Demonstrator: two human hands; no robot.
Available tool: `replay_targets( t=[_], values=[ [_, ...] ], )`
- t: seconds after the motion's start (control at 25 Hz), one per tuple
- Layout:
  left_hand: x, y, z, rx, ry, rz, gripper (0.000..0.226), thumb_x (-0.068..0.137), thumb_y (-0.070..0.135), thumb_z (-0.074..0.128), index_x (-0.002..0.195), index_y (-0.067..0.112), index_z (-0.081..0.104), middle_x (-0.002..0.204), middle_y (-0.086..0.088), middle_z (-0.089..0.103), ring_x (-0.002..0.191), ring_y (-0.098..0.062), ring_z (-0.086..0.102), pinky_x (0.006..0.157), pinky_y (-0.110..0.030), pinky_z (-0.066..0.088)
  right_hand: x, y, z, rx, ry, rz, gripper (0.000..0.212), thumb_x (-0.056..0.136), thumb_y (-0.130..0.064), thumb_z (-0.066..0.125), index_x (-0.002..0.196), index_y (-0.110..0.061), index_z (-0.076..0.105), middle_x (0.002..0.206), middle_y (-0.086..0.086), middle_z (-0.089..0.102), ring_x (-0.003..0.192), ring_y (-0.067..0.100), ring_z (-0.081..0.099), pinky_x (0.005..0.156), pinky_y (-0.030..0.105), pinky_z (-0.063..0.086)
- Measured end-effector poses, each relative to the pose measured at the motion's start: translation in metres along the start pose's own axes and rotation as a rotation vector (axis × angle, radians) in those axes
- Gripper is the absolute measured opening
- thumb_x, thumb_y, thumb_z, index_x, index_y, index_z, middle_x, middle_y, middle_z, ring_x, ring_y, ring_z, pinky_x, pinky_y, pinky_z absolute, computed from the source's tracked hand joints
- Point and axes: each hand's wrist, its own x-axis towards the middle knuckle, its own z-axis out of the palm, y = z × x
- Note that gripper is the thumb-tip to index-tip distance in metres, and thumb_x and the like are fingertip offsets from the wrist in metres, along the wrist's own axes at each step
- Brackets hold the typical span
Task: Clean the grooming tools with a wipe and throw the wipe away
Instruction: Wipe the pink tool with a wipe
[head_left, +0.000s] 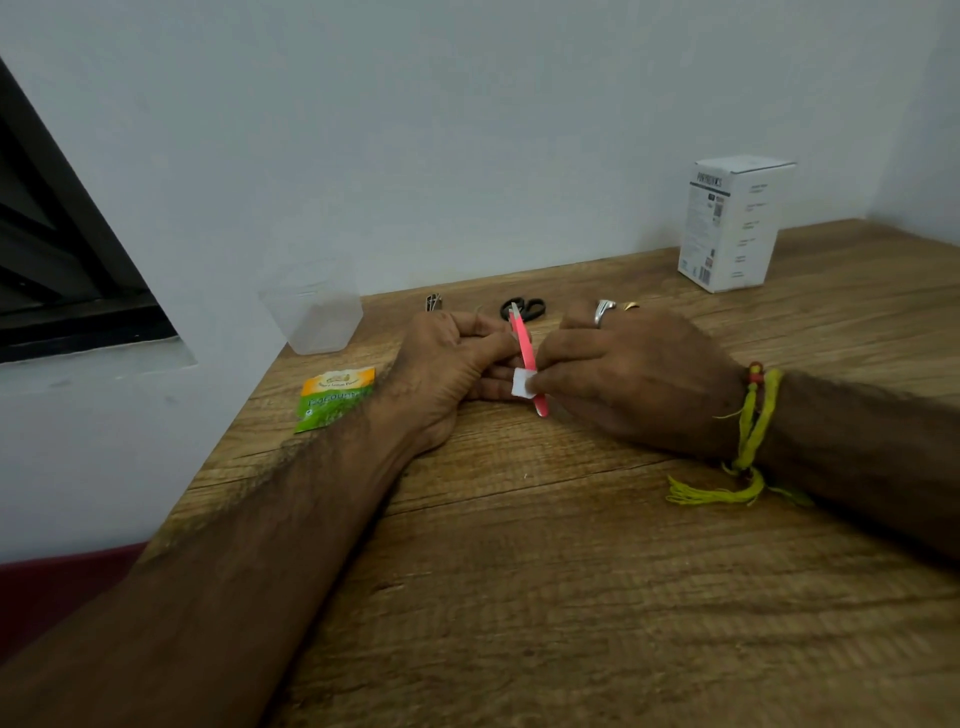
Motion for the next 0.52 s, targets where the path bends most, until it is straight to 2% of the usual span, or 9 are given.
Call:
replay_targets(
  t=[0.52],
  values=[
    [-0.0014,0.0022,0.0026,-0.02,-0.017,-0.02,0.005,0.089,-0.005,0.068,0.086,-0.004,0.07,0.069,-0.015,0.074,0.054,-0.021,0.071,0.052,-0.027,0.06,-0.0007,-0.0001,-0.0077,0.081,-0.076,-0.01,0.01,0.088,-0.023,0.075,0.093,-0.015,0.079,0.096,0.005,0.074,0.081,0.031,0.067,0.056,0.04,0.055]
  ],
)
